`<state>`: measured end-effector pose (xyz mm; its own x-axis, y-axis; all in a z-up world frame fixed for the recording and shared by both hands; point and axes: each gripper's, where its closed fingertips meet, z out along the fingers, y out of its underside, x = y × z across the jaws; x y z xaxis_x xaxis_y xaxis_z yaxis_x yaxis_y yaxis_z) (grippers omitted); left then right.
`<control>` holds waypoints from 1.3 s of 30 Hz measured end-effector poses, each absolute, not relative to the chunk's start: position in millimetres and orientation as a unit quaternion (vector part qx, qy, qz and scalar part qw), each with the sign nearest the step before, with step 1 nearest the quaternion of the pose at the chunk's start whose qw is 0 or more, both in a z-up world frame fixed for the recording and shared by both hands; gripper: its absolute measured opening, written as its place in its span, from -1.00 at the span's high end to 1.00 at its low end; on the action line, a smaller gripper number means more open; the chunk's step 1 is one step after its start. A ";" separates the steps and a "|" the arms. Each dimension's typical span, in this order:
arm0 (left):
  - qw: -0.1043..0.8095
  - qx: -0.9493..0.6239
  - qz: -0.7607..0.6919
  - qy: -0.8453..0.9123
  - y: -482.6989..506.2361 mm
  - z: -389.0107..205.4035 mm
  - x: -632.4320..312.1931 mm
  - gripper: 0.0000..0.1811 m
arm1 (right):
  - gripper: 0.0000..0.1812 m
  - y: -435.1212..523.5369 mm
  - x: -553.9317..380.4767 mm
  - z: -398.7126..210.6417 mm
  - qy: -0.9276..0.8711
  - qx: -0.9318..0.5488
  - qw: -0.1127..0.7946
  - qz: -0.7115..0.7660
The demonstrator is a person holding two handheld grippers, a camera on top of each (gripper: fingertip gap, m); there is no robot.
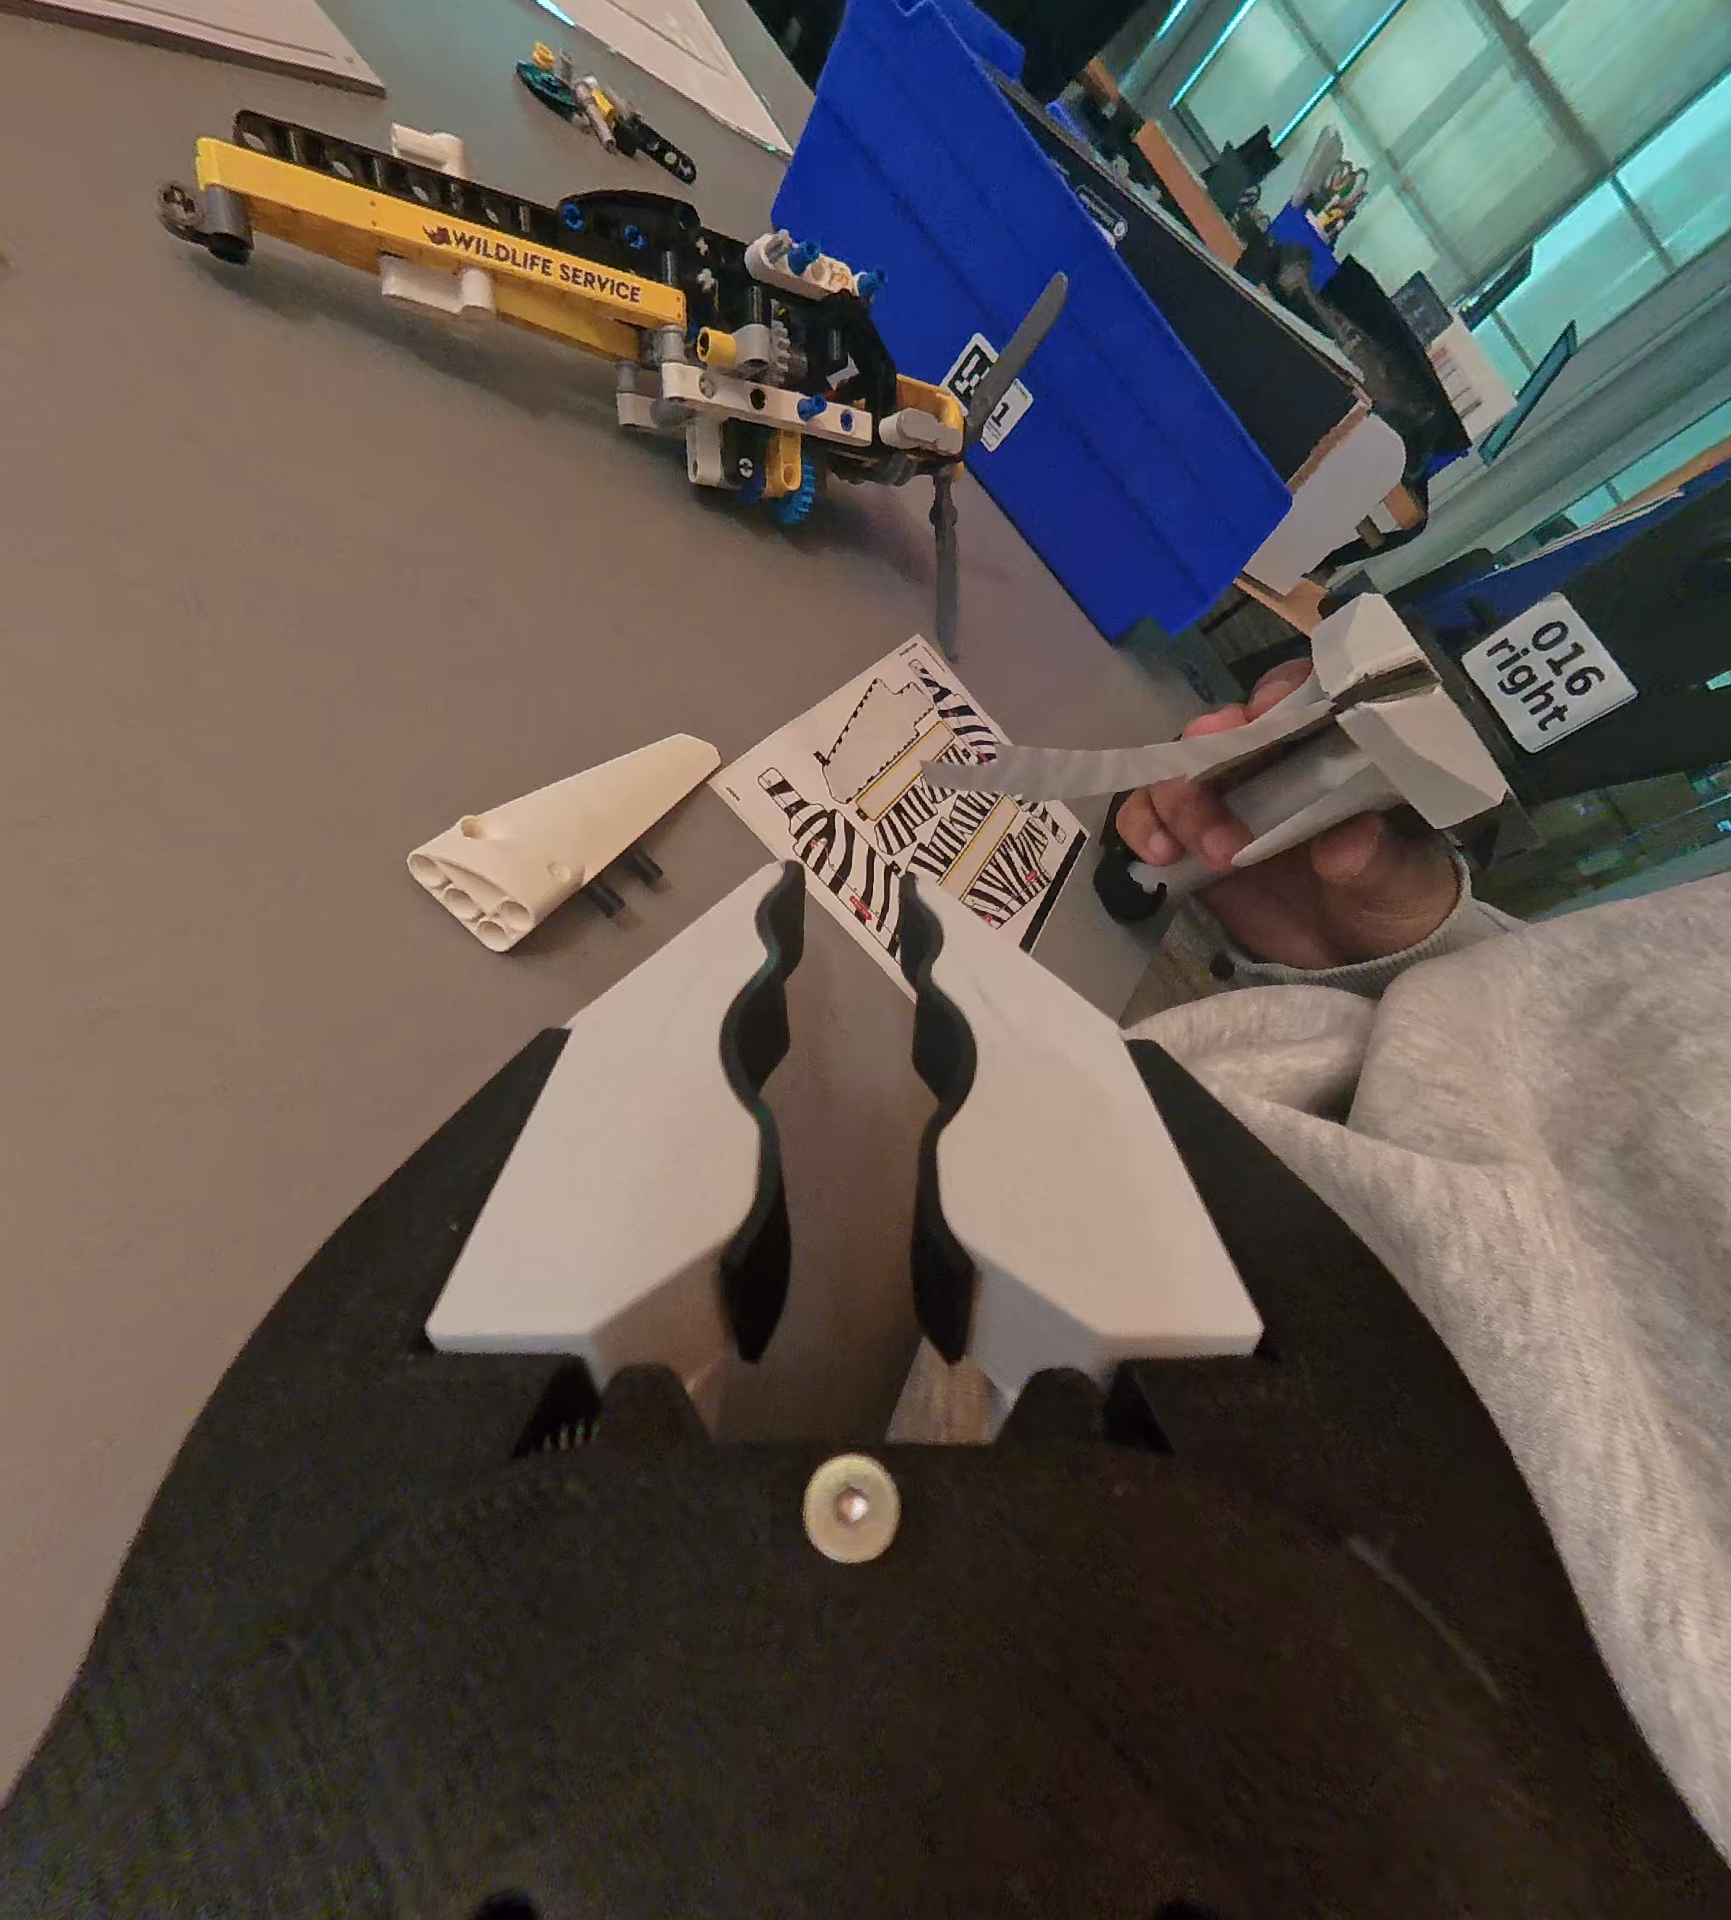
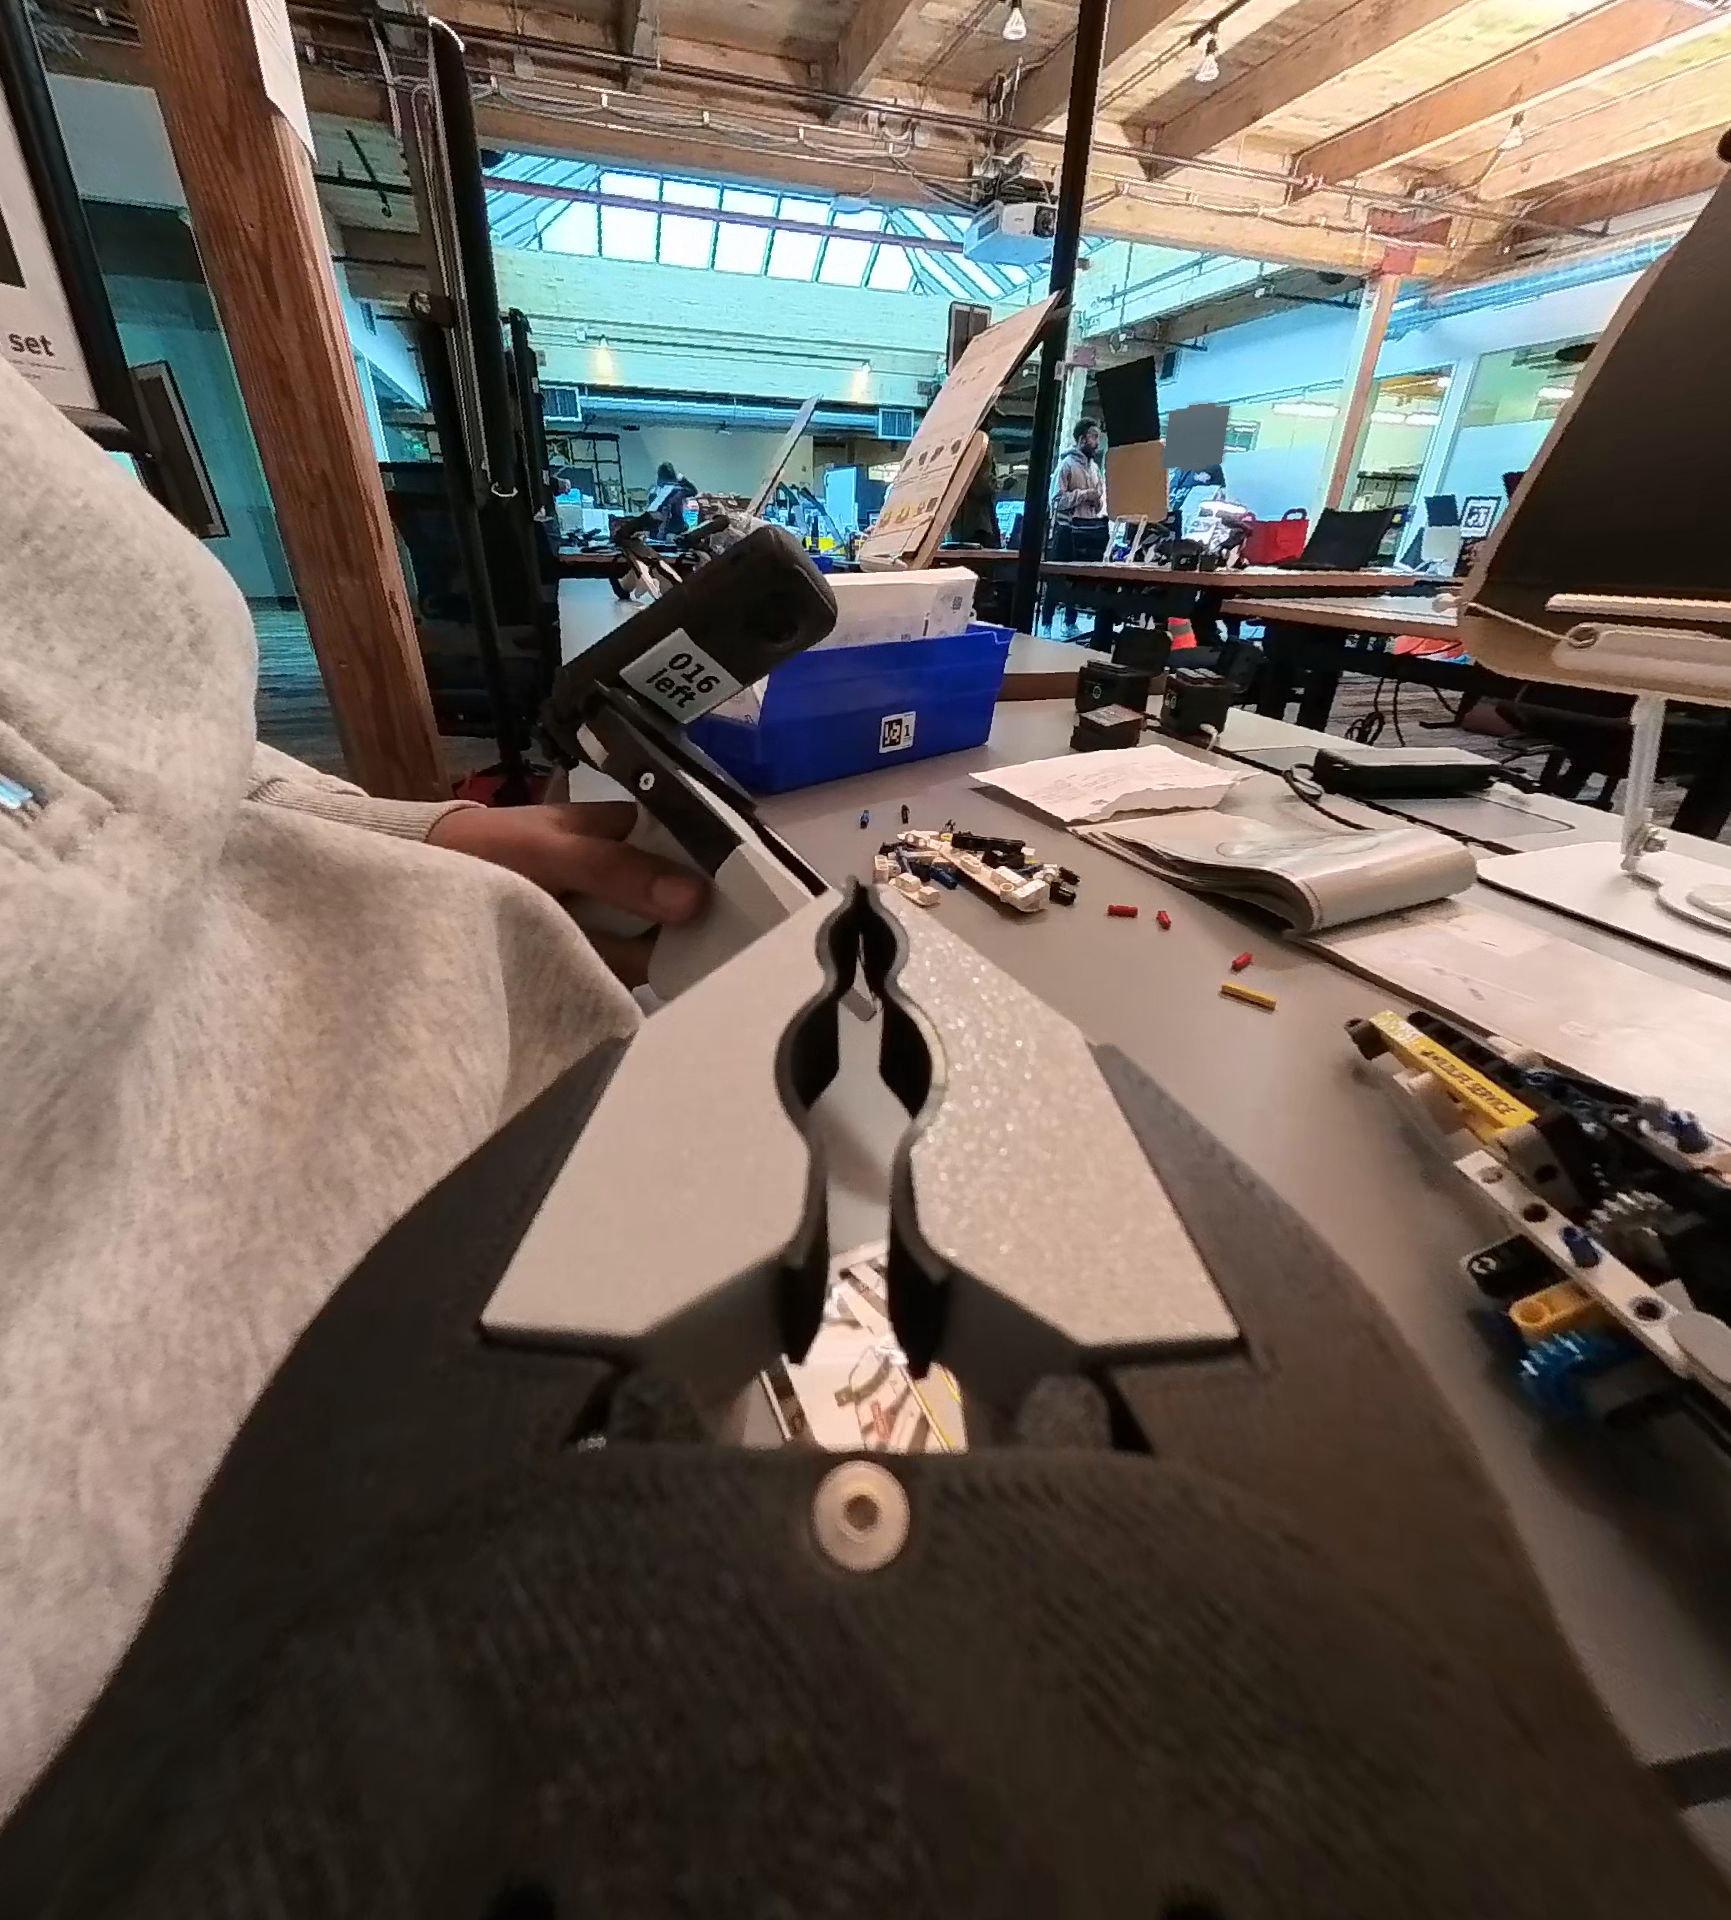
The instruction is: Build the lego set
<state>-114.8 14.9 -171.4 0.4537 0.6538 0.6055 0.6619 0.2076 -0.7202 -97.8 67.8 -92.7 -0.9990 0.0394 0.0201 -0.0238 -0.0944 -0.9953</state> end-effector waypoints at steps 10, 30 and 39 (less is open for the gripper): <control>0.575 -0.631 -0.007 -0.521 16.1 -172.1 -114.4 0.82 | 1.00 61.5 -89.9 -99.8 -0.693 0.020 0.043 0.719; 0.577 -0.629 -0.014 -0.522 17.3 -173.4 -113.9 0.82 | 1.00 61.6 -89.3 -99.2 -0.694 0.022 0.043 0.718; 0.579 -0.628 -0.020 -0.520 18.6 -175.7 -113.9 0.83 | 1.00 65.1 -94.0 -96.4 -0.687 0.014 0.039 0.726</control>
